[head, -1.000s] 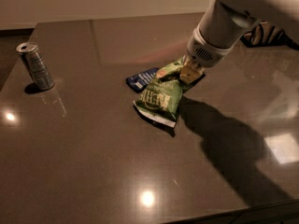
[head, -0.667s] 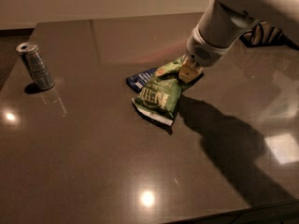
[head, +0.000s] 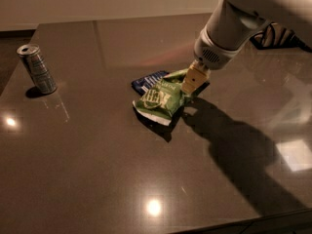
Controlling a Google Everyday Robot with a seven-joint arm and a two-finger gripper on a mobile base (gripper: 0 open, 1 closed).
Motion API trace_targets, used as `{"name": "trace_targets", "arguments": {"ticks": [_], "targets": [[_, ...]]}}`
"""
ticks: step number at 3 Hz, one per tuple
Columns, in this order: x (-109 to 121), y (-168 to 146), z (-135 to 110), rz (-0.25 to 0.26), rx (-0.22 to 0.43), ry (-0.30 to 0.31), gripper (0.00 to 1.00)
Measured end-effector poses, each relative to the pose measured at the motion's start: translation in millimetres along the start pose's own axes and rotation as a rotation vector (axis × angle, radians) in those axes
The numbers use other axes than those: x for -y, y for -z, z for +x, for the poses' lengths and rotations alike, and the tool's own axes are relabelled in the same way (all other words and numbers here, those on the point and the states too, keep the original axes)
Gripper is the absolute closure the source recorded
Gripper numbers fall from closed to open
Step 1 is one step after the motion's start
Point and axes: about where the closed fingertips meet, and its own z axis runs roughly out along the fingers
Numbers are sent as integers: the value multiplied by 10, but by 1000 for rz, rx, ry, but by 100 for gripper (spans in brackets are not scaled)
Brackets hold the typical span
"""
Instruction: Move green jalapeno chip bag near rxbar blueberry
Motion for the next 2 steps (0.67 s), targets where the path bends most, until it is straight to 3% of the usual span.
{"name": "trace_targets", "arguments": {"ticks": [1,2], "targets": [[-8,4,-3,1,0,2,0],[-8,4,-3,1,0,2,0]]}}
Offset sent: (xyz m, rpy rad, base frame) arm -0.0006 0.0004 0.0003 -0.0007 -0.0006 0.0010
